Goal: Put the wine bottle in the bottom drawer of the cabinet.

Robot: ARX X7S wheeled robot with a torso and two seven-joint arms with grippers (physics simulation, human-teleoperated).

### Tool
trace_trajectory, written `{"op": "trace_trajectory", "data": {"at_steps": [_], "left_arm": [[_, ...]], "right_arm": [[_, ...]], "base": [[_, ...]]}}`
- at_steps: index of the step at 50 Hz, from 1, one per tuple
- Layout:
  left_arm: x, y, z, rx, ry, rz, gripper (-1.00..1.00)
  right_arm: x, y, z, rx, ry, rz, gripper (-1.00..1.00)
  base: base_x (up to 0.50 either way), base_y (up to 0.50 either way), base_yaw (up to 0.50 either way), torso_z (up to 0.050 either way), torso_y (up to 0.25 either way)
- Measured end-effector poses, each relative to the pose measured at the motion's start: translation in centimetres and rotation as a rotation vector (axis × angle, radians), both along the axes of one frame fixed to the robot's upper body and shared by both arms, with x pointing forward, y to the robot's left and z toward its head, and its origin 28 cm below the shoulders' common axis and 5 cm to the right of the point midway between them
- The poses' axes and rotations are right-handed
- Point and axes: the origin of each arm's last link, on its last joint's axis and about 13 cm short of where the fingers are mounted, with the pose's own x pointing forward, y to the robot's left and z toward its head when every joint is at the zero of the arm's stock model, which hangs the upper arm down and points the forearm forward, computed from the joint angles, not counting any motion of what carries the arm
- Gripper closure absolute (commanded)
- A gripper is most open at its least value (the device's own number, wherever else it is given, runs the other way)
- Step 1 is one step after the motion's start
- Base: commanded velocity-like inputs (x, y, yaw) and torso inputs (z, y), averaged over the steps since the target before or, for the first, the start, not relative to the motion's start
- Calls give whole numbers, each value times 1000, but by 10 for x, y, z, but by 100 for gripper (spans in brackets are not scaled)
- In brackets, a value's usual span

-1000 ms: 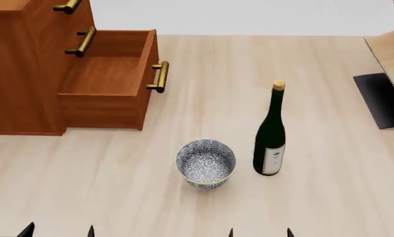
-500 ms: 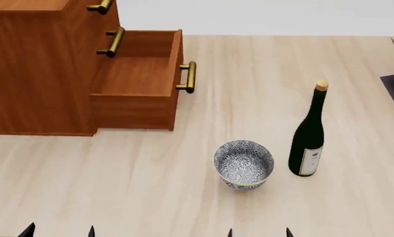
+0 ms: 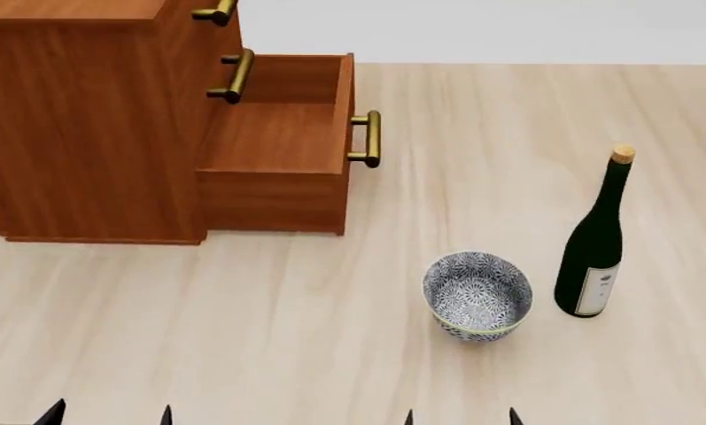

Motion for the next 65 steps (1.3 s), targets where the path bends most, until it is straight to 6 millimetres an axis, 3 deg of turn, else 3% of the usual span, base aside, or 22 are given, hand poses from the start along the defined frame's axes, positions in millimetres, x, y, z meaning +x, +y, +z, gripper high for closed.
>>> {"op": "trace_trajectory", "data": {"at_steps": [14, 29, 44, 65], "left_arm": [[-2, 1, 16, 26, -15, 50, -100], [-6, 8, 79, -65, 30, 76, -100], [-28, 8, 145, -95, 5, 45, -100], [-60, -6, 203, -64, -192, -97, -100]], "right_arm": [[-1, -1, 15, 35, -18, 10, -100], [-2, 0, 69, 47, -91, 33, -100], [-16, 5, 125, 53, -178, 45, -100], [-40, 11, 161, 18, -300, 76, -100]], "base": [[0, 0, 0, 0, 0], [0, 0, 0, 0, 0], [0, 0, 0, 0, 0], [0, 0, 0, 0, 0]]}}
